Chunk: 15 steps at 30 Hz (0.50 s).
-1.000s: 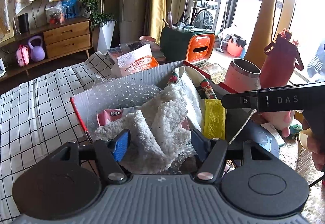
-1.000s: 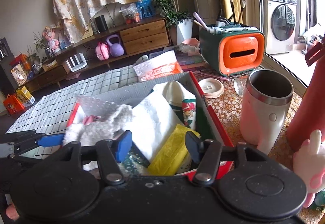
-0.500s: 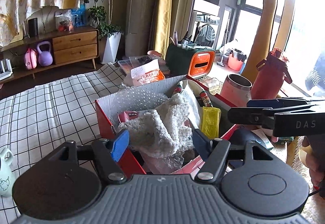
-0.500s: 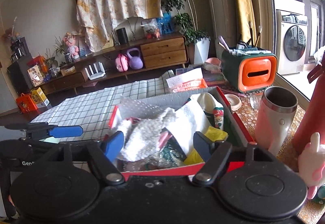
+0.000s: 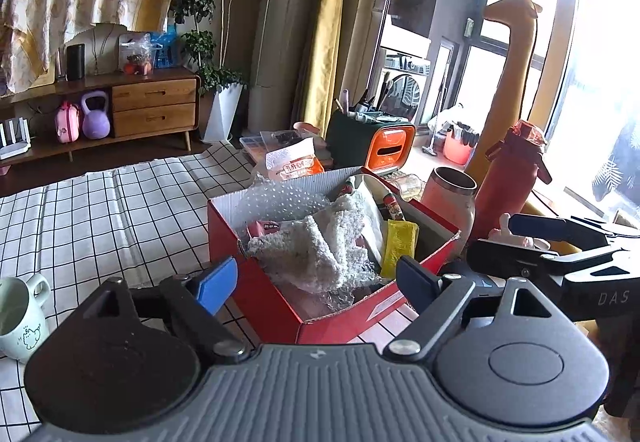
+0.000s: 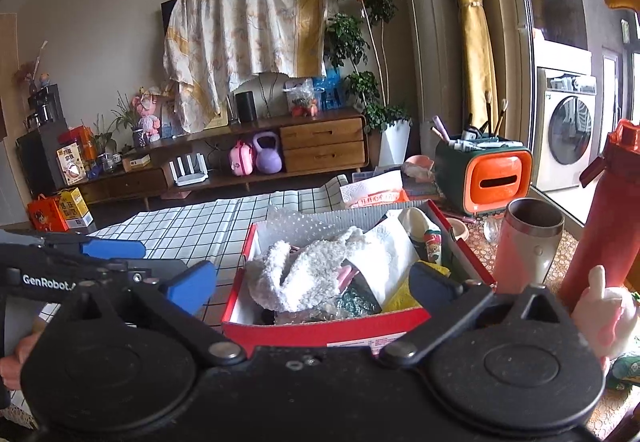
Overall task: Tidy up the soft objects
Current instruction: 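Withdraw both tools from the red box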
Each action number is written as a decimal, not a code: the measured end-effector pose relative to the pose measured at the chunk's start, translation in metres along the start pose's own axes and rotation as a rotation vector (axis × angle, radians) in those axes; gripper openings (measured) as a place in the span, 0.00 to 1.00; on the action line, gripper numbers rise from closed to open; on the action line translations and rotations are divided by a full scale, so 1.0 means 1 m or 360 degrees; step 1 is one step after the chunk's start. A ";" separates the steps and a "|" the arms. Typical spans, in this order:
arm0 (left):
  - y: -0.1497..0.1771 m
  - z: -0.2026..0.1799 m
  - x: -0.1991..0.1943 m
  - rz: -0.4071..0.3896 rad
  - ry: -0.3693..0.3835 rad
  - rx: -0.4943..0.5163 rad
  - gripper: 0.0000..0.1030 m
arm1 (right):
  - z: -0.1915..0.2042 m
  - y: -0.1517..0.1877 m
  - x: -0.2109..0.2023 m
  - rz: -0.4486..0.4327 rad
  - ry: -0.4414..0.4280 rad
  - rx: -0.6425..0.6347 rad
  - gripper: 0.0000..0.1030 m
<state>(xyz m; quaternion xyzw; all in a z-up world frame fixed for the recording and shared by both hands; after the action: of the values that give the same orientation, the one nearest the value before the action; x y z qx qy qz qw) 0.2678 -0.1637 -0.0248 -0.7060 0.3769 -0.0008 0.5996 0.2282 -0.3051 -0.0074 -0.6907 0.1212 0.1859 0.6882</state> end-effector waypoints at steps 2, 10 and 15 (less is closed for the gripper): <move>0.003 -0.001 -0.005 -0.0013 0.0004 -0.0016 0.94 | 0.002 0.002 -0.004 -0.0023 0.0011 0.0002 1.00; 0.011 -0.002 -0.027 -0.0083 -0.0004 -0.0067 1.00 | 0.009 0.015 -0.012 -0.0035 0.0021 0.0044 1.00; 0.018 -0.002 -0.033 -0.0085 -0.0065 -0.0073 1.00 | 0.012 0.025 -0.018 -0.0026 0.0021 0.0076 1.00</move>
<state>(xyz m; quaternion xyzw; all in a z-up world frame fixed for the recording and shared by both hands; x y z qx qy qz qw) 0.2340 -0.1478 -0.0243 -0.7292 0.3455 0.0063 0.5907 0.2005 -0.2956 -0.0220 -0.6763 0.1244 0.1728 0.7051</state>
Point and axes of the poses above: each gripper's, at about its wrist camera, not at the fingertips, and x roughly the way its jaws point, z to its left, y to its underside, the point moved 7 cm from there along x, roughly the way its jaws point, and after that the axes turned 13 degrees about y, right-handed, at the moved point
